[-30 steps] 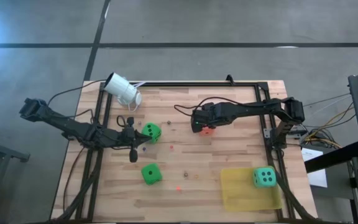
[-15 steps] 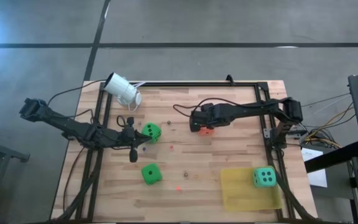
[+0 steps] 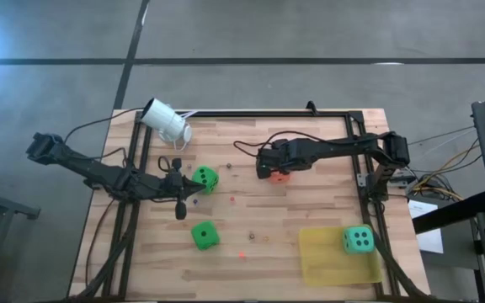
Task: Pick & Place Dice
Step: Put the large orange die into the yellow bin
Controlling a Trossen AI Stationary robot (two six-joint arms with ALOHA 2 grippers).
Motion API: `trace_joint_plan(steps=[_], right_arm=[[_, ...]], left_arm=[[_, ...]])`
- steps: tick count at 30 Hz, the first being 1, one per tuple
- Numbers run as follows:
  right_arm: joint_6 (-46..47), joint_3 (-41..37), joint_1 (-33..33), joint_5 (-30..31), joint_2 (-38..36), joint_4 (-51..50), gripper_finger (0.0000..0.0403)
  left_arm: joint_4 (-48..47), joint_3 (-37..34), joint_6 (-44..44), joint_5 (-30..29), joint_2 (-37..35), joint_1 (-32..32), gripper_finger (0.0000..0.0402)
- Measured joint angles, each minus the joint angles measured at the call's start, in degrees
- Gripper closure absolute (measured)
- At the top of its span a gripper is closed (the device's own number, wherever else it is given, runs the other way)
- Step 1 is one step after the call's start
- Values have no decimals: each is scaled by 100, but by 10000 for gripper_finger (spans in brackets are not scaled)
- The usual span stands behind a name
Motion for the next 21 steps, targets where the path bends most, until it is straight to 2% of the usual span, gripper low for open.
trace_joint_plan(steps=[11,21], right_arm=[[317,-84,0,24,13,-158,3],[194,-88,0,46,24,-26,3]], left_arm=[[-2,-1,-1,-1,2,0,396],[-2,-1,0,-2,2,1,396]])
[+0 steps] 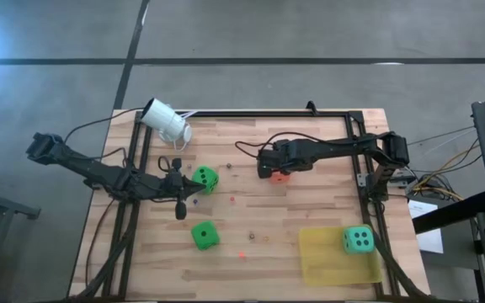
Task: Pick & Place Dice
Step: Put the large orange die into the yellow bin
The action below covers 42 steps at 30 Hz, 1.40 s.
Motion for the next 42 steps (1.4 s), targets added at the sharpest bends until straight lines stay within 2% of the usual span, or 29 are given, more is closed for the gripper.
trace_joint_plan(steps=[37,42], right_arm=[[-32,-258,0,178,262,466,3],[72,-260,0,179,269,471,27]], left_arm=[[-2,-1,0,0,0,1,396],[-2,-1,0,0,0,1,396]])
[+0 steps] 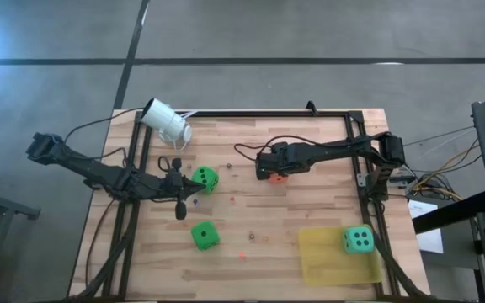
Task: Pick & Place Dice
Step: Put the large orange die into the yellow bin
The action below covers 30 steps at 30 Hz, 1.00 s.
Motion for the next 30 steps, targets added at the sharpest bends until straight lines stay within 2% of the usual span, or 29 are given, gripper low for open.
trace_joint_plan(steps=[5,8,15,21,30], right_arm=[[-28,0,0,-14,-1,-2,71],[-291,0,11,-20,-9,4,84],[-1651,-2,78,-108,-53,60,85],[-2334,-2,153,-125,-59,44,84],[-2580,0,192,-140,-61,9,83]], left_arm=[[0,2,0,0,0,-2,396],[0,2,0,0,0,-2,396],[0,0,0,2,0,-1,396],[0,1,0,1,-1,-2,396],[1,2,0,1,0,-1,396]])
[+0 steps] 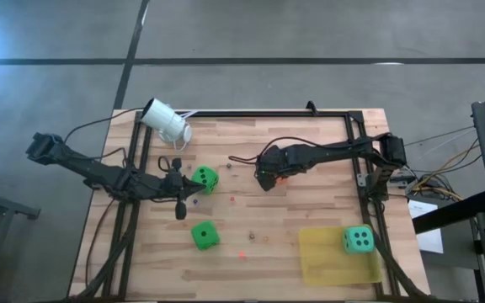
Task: Pick & Place Dice
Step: Put the large orange die into the yellow bin
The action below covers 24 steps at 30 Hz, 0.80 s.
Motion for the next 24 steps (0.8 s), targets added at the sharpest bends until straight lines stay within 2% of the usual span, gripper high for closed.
trace_joint_plan(steps=[14,18,24], right_arm=[[-133,23,249,-96,-118,-236,92],[-101,72,498,-151,-421,-463,95],[422,84,1038,-63,-1100,-798,95]], left_arm=[[1,-1,0,-1,0,-1,396],[-1,-1,-1,0,0,-1,396],[-35,-1,0,-1,-2,0,396]])
